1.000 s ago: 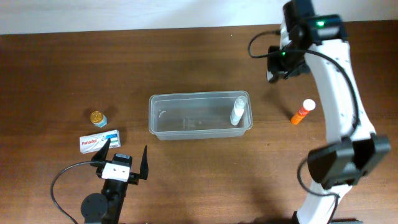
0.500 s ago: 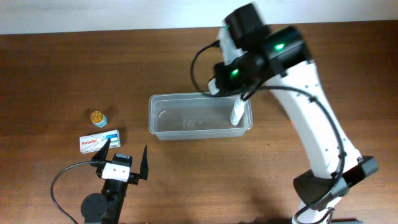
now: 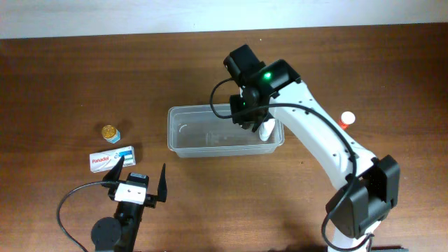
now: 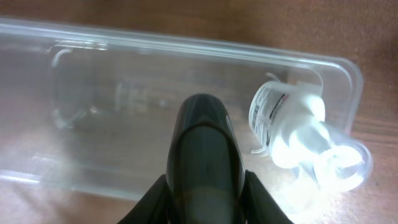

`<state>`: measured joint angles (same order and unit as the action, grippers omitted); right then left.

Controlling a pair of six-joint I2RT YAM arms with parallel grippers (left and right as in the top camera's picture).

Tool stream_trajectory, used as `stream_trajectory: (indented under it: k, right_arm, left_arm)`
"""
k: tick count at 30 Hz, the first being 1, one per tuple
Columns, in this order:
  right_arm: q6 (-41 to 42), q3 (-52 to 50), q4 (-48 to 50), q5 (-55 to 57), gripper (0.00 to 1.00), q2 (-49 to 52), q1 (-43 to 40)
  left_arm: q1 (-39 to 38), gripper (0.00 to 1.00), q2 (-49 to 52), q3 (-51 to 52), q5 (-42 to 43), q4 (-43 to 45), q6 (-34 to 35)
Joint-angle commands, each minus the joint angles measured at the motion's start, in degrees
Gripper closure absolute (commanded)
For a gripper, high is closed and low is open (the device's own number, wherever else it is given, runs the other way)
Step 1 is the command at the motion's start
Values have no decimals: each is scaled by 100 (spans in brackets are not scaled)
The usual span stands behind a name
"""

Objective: Pack container
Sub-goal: 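Carry the brown bottle into the container beside the white bottle, release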

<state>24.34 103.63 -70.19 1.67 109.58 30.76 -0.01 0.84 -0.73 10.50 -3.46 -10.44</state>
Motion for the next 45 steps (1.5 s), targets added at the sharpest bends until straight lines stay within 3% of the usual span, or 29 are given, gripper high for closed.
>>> stream_trajectory:
  k: [1,17,34,39,45]
  right_arm:
    - [376,-321,275,426,74,-11,35]
    - [968,-1180,1054,831,75,120,24]
    - [1071,-1274,1305,824,74,535,-7]
    - [1069,-1274,1283,807,62,535,-52]
    - [1069,-1274,1285,804,62,535,-50]
  left_arm:
    - [28,1,-55,20,-26,-24,52]
    - [28,0,-55,20,-26,-24,52]
    - [28,1,-55,20,-26,-26,52]
    - [28,1,-55,20,-26,-24,52]
    - [28,0,-55,20,-26,-26,52]
